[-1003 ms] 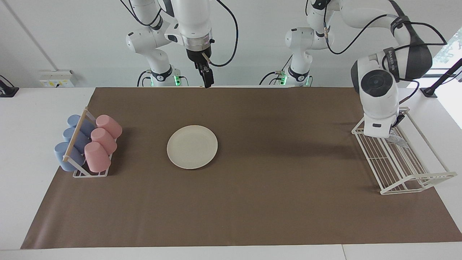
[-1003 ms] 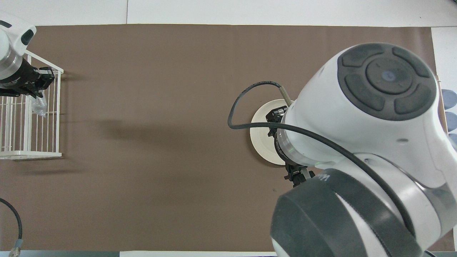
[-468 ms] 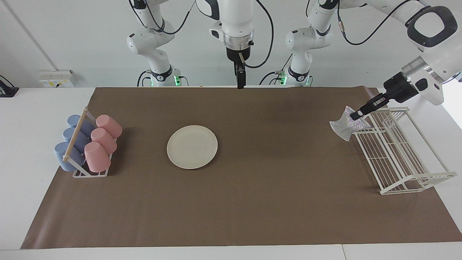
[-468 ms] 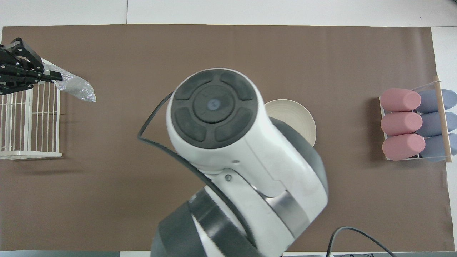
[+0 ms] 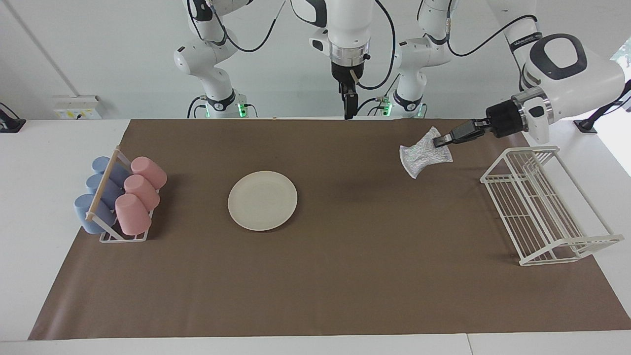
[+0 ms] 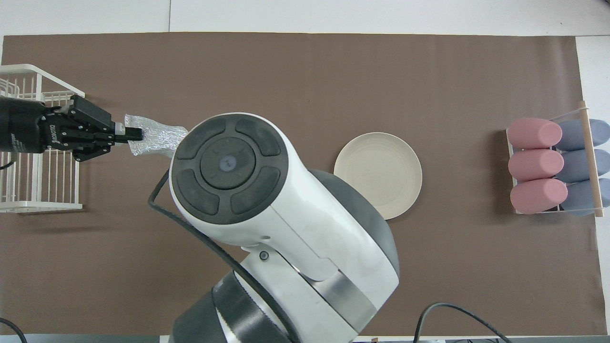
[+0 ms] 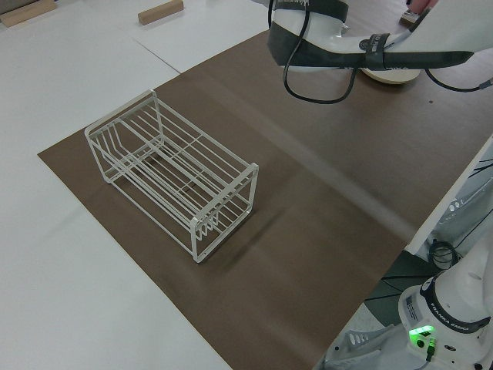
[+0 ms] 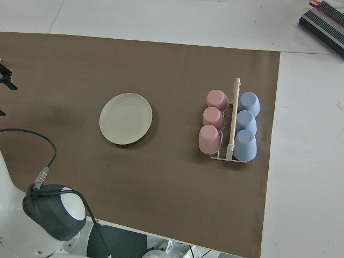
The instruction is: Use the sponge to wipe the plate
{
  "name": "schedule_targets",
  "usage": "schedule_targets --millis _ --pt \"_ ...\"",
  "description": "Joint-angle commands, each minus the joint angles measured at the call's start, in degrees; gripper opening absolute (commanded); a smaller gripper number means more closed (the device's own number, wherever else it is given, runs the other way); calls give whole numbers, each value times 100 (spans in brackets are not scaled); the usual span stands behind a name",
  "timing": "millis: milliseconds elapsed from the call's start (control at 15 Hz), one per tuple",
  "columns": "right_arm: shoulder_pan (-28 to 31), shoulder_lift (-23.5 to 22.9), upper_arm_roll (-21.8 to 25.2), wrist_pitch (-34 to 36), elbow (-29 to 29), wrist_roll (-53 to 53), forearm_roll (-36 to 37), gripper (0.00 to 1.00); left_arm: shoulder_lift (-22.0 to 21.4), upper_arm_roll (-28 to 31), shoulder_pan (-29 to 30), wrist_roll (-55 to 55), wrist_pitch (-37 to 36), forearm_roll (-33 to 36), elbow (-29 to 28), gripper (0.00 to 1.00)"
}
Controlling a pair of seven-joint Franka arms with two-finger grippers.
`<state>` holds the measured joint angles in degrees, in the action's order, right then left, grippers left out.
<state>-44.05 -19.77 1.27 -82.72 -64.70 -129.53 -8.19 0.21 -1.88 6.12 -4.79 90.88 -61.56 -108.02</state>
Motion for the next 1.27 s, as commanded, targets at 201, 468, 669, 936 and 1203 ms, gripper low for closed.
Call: schedule_targets --millis 201,468,669,936,1203 --pt "63 96 -30 -314 -166 -28 -122 100 -320 38 -391 1840 -201 -813 -1098 0" --pt "55 622 -39 -1523 -1497 578 -121 100 -329 38 -410 3104 -694 -849 -1422 0" --pt "-121 870 -39 -2072 -2108 570 -130 100 -364 29 -427 3607 -904 -857 -1599 0" --pt "-95 870 -30 -2528 -2187 535 -393 100 -399 29 -568 3687 -861 -1042 -1740 0" --pt "-139 1142 -39 -2967 -2828 587 -490 100 -434 29 -568 3696 -905 -1182 -1758 0"
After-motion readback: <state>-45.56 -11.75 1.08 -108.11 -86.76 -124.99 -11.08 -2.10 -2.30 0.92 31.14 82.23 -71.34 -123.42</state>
